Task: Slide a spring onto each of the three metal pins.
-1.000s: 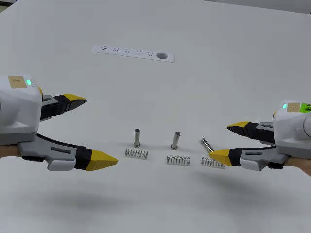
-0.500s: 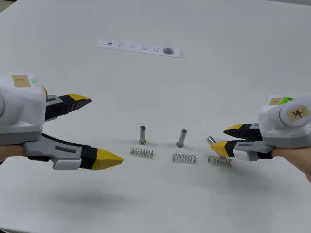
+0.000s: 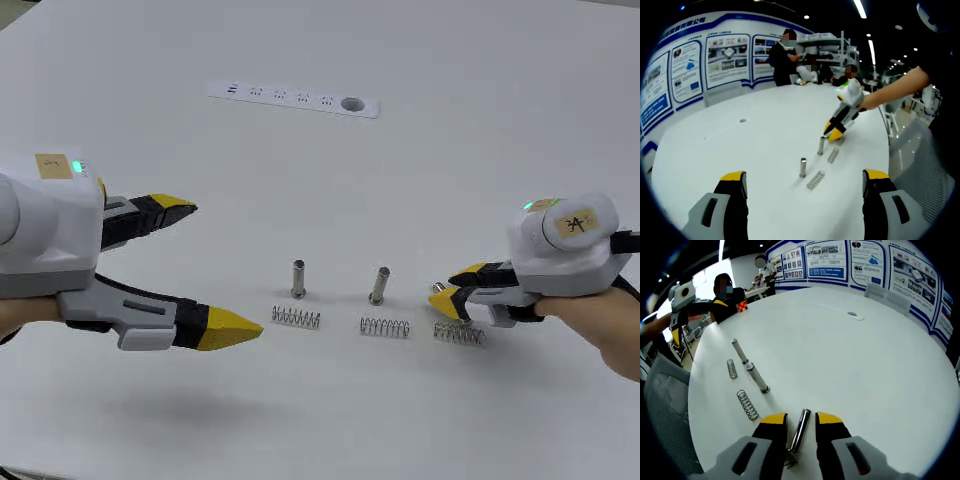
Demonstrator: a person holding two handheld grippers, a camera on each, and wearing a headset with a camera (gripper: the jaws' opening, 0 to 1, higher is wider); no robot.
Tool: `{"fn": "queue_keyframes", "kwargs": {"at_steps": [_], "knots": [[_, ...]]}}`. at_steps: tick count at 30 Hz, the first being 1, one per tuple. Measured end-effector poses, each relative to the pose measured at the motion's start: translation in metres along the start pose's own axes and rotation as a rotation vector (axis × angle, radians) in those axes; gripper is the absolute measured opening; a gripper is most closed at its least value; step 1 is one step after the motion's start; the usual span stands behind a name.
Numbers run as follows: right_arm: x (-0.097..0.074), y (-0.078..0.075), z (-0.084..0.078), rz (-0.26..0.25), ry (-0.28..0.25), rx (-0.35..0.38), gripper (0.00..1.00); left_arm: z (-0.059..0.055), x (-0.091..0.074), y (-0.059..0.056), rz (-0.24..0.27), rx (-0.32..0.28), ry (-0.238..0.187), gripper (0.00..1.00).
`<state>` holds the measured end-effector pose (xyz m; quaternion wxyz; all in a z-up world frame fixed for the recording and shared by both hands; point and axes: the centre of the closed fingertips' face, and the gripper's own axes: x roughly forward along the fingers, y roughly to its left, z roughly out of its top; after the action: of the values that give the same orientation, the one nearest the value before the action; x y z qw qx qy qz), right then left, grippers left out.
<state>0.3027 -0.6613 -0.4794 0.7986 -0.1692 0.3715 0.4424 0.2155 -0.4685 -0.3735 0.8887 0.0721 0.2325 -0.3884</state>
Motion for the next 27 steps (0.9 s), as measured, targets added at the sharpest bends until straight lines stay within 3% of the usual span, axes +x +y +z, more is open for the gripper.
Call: {"fn": "queue_keyframes", "kwargs": {"at_steps": [18, 27], "knots": [[0.0069, 0.0006, -0.0004, -0.067, 0.077, 0.006, 0.09, 0.0024, -0.0039, 0.0037, 0.014, -0.011, -0.008, 0.97], [0.0052, -0.0012, -0.0012, -0.065, 0.085, 0.038, 0.09, 0.0051, -0.0072, 0.0021, 0.019, -0.006, -0.009, 0.97]]}}
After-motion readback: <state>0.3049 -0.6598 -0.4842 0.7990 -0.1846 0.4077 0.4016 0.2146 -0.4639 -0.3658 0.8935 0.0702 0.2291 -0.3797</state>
